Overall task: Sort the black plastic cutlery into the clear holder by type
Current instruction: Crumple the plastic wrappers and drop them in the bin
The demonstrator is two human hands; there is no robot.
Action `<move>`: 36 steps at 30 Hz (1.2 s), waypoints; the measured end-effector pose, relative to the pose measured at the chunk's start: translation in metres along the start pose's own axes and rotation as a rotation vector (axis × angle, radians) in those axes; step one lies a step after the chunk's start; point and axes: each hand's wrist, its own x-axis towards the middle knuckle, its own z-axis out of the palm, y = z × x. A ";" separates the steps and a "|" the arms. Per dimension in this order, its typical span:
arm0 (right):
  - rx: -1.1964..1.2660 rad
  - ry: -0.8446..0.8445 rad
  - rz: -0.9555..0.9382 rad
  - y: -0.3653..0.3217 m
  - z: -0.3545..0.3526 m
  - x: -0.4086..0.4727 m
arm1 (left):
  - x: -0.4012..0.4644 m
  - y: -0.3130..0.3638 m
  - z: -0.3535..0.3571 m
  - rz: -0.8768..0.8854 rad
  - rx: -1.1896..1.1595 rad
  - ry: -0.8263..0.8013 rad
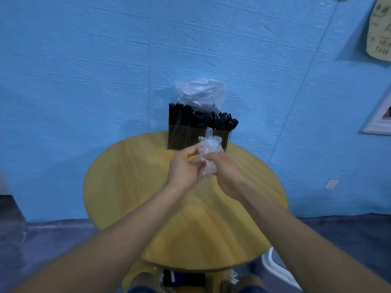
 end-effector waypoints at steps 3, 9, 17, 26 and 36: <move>-0.079 0.074 -0.082 -0.002 -0.006 -0.005 | -0.003 0.006 0.013 0.055 -0.016 -0.032; -0.068 0.447 -0.168 -0.011 -0.042 -0.010 | -0.001 0.021 0.054 0.034 -0.206 -0.298; -0.055 0.794 -0.126 0.008 -0.175 -0.078 | -0.019 0.028 0.150 -0.051 -0.144 -0.519; -0.045 1.039 -0.012 0.101 -0.329 -0.150 | -0.067 -0.058 0.306 -0.014 0.193 -0.674; -0.067 1.004 0.121 0.249 -0.444 -0.118 | -0.062 -0.242 0.398 -0.142 0.645 -0.778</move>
